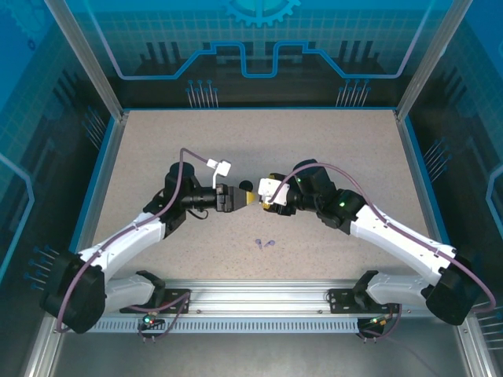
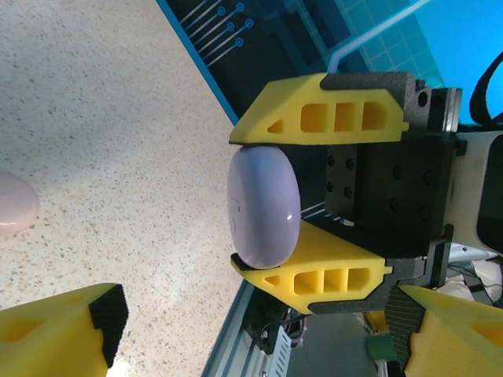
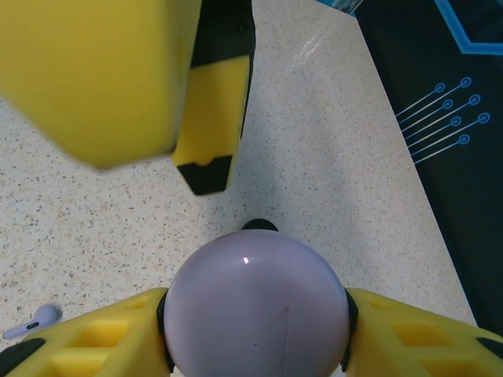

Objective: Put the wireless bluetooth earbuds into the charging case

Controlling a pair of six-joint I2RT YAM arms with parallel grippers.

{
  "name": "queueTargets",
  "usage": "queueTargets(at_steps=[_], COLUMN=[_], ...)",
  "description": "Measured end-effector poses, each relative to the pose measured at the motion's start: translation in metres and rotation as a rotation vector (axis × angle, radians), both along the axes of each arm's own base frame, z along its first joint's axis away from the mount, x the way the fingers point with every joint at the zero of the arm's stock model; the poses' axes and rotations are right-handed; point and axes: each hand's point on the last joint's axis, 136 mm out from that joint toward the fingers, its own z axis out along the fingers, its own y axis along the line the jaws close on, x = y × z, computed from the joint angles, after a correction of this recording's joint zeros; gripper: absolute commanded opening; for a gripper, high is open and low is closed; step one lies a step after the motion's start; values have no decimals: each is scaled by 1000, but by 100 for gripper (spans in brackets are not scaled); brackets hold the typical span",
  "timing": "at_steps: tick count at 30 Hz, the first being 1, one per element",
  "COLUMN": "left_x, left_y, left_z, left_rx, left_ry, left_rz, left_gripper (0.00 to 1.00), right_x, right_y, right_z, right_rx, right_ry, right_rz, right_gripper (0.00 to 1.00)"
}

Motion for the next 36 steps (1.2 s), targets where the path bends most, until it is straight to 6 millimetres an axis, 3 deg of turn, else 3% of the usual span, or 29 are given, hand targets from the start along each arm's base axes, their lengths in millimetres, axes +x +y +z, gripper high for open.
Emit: queueTargets(at_steps=[16,36], left_x=[5,7], left_y=[-23,-28], left_z=[-3,-7], left_rx=[-1,27], left_ry=[-5,-14], left_rz=[-53,-52], left_gripper=[59,28], right_x=[-4,1], right_y=[10,12], right_z=[3,0], right_rx=[-10,-46], right_ry=[-4,-7], right_rz=[33,16], right_gripper=[52,53])
